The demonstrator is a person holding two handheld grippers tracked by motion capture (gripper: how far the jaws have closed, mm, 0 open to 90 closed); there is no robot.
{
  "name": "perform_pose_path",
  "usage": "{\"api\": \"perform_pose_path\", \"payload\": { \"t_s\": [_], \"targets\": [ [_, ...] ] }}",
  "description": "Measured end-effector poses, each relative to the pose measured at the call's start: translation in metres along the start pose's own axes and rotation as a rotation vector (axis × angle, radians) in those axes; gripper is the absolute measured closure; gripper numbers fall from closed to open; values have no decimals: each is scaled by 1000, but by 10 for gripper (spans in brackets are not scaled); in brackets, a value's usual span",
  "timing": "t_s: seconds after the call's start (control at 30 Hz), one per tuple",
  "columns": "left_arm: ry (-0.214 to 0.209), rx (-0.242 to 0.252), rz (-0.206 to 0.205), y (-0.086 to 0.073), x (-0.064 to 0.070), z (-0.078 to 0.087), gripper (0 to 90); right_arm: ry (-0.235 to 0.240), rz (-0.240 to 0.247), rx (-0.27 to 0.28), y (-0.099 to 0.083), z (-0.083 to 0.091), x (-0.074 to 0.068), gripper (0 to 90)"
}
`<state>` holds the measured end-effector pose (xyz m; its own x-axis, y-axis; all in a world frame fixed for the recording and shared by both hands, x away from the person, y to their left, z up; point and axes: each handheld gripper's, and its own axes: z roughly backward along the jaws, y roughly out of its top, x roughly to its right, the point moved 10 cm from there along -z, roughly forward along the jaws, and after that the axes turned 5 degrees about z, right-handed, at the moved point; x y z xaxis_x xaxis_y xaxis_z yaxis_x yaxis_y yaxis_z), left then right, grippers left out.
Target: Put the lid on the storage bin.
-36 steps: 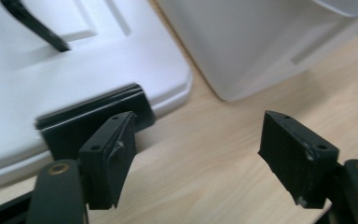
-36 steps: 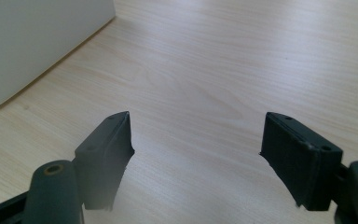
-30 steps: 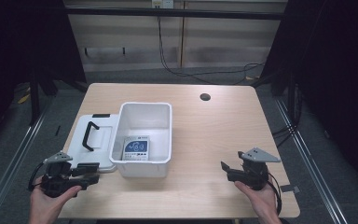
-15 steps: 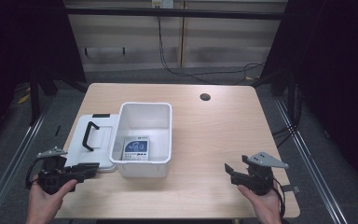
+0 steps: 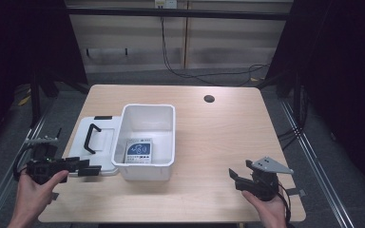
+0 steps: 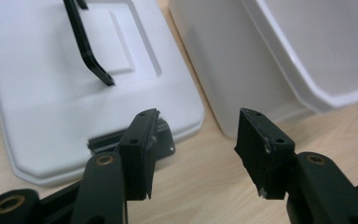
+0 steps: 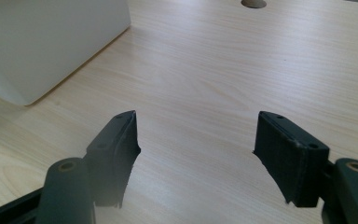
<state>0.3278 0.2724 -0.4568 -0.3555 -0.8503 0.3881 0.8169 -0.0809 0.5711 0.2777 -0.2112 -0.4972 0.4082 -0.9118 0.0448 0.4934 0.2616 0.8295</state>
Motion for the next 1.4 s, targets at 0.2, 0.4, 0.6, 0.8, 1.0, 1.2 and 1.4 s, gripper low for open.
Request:
{"api": "perform_pose_path", "payload": {
  "t_s": [0.2, 0.4, 0.6, 0.8, 1.0, 1.2, 1.4],
  "targets": [
    [36, -32, -51, 12, 1, 0, 460, 9, -2, -4, 0, 1, -2, 298],
    [45, -88, -41, 18, -6, -4, 473, 24, -7, -11, 0, 0, -2, 298],
    [68, -101, -26, 28, -16, -3, 449, 32, -4, -11, 0, -1, -4, 298],
    [82, -120, 2, 39, -23, -4, 407, 37, -8, -24, -1, -2, -4, 300],
    [135, -193, 21, 43, -30, -11, 473, 42, -2, -31, -2, -2, -6, 301],
    [181, -241, 31, 49, -36, -20, 548, 45, 2, -32, -2, -3, -6, 301],
    [217, -273, 58, 54, -43, -30, 589, 55, 9, -40, -2, -4, -9, 301]
  ]
}}
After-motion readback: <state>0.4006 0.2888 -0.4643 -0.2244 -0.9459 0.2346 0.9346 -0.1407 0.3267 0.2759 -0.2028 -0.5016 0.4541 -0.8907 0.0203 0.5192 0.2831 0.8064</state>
